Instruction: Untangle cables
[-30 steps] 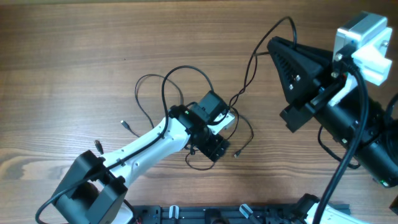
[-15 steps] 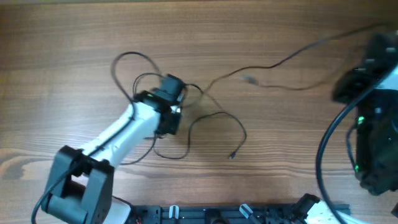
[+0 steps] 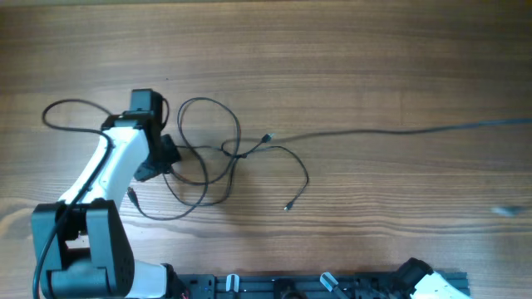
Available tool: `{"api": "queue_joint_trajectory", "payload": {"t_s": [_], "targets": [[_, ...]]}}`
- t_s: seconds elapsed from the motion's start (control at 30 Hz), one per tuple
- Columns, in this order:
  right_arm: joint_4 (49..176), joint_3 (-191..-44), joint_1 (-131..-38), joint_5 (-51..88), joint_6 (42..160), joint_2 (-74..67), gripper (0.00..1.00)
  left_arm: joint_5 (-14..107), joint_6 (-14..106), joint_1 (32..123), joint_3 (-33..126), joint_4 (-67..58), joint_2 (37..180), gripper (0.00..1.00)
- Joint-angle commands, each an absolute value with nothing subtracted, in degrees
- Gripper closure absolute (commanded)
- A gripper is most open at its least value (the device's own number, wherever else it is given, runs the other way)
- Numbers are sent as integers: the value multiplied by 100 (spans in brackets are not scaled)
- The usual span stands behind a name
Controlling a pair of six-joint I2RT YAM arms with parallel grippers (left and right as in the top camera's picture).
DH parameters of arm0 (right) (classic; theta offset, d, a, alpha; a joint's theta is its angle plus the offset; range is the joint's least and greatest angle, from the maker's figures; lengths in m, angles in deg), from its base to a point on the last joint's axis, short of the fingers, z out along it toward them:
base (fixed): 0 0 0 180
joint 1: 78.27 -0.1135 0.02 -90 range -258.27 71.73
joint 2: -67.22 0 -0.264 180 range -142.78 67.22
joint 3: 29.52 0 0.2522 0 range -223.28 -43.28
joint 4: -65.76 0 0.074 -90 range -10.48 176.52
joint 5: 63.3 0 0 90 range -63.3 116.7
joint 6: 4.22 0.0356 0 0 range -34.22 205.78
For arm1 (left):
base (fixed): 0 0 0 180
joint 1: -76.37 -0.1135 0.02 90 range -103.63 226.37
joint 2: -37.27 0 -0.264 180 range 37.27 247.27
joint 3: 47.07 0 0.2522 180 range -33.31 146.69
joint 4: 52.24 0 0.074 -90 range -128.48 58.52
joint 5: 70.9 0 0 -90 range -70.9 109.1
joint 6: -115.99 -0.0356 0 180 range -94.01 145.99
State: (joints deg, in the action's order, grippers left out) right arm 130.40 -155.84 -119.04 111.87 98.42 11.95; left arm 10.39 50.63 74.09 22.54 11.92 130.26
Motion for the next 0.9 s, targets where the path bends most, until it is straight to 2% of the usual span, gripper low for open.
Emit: {"api": "queue_joint_trajectory", "payload": {"t_s": [0.0, 0.33, 0.5, 0.6, 0.73, 0.87], "targets": [[12867, -15616, -11869, 11377, 9840, 1499, 96, 939, 5527, 7031, 2213, 1314, 12897, 96], [12690, -15616, -11869, 11375, 10098, 1984, 96, 941, 5927, 5979, 2213, 1458, 12897, 96], [12716, -15608, -11869, 11149, 10091, 1980, 96, 1339, 5575, 6006, 2213, 1465, 12897, 96], [12856, -15566, -11869, 9921, 10076, 1958, 96, 2189, 4888, 6172, 2213, 1340, 12897, 96], [12900, -15566, -11869, 7580, 9698, 1792, 96, 2921, 4158, 6659, 2213, 1231, 12897, 96], [12917, -15566, -11869, 4321, 7936, 1346, 96, 3024, 3699, 7457, 2213, 1141, 12897, 96]]}}
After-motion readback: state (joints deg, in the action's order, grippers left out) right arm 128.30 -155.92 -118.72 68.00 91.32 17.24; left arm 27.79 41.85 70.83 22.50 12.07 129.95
